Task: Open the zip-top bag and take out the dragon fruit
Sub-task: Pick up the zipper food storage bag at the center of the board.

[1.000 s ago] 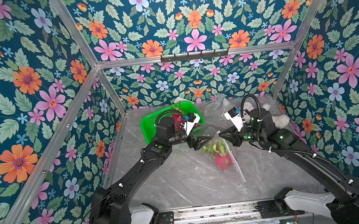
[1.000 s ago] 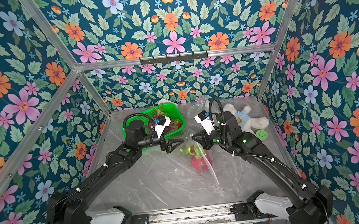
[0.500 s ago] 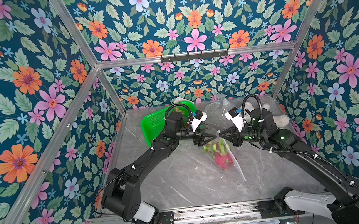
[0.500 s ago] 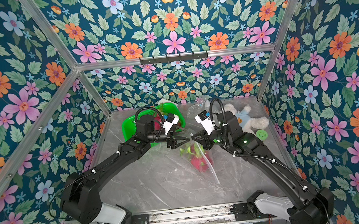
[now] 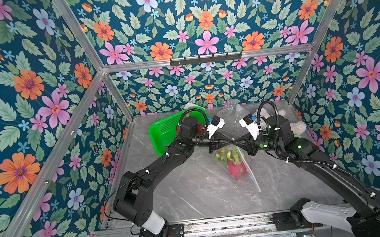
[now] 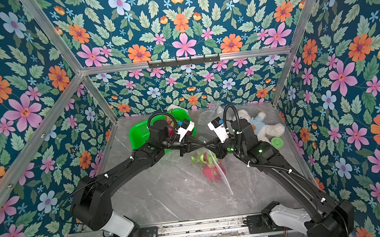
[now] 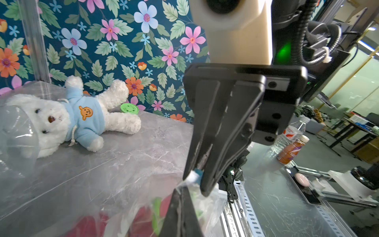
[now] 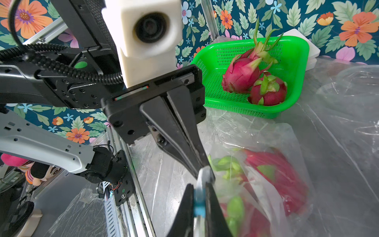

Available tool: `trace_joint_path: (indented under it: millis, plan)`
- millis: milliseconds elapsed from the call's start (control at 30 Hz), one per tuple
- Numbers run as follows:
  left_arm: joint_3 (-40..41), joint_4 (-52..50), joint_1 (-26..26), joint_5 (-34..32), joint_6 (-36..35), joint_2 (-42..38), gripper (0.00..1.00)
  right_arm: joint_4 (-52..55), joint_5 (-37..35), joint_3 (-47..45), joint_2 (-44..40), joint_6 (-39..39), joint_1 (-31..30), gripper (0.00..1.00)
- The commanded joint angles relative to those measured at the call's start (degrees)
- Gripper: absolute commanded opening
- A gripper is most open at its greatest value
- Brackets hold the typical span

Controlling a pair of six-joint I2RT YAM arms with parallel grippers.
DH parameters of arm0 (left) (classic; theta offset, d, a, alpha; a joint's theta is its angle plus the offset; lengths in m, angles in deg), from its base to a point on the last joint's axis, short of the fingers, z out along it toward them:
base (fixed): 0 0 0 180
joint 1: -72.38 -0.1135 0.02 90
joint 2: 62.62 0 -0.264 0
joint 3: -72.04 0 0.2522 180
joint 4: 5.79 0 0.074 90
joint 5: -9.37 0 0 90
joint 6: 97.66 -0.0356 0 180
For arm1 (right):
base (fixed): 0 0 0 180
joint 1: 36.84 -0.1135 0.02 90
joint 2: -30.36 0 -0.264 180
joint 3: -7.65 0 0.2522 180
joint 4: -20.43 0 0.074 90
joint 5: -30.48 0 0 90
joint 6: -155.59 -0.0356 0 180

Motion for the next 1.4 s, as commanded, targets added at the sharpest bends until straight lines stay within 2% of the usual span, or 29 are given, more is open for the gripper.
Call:
trace_joint_path:
  millis: [0, 433, 700, 867, 967, 1133, 1233, 1367]
  plan:
    - [-0.31, 1.83, -0.10, 0.21, 0.24, -0.26, 0.00, -2.68, 0.89, -0.45, -0.16, 0.28, -0.06, 0.00]
    - [0.08, 3.82, -0.46, -8.11, 0.14, -3.70, 0.00, -4.62, 2.38, -7.69, -3.63, -6.42, -0.11, 0.00]
    - [-0.77, 5.24, -0.53, -8.28, 2.41, -2.03, 0.00, -6.47, 2.66, -10.60, -5.28, -9.85, -0.07, 0.00]
    - [-1.33, 4.25, -0.53, -7.36, 2.76, -1.47, 0.00, -3.62, 0.18, -8.23, -5.41, -6.43, -0.10, 0.00]
    - [-1.52, 2.66, -0.55, -6.51, 1.90, -1.62, 0.12, -0.57, -0.88, -5.70, -5.13, -3.06, -0.12, 0.00]
    - [-1.90, 2.66, -0.44, -1.68, 2.03, -1.47, 0.54, 3.82, -0.95, -1.24, -4.17, 2.03, -0.02, 0.00]
    - [-1.94, 2.90, -0.39, 1.01, 2.31, -1.01, 0.67, 4.99, -1.17, 0.30, -3.31, 3.26, -0.02, 0.00]
    - [-2.04, 2.94, 0.17, 2.73, 2.60, -0.30, 0.72, 4.77, -1.09, 0.58, -2.47, 3.64, -0.01, 0.00]
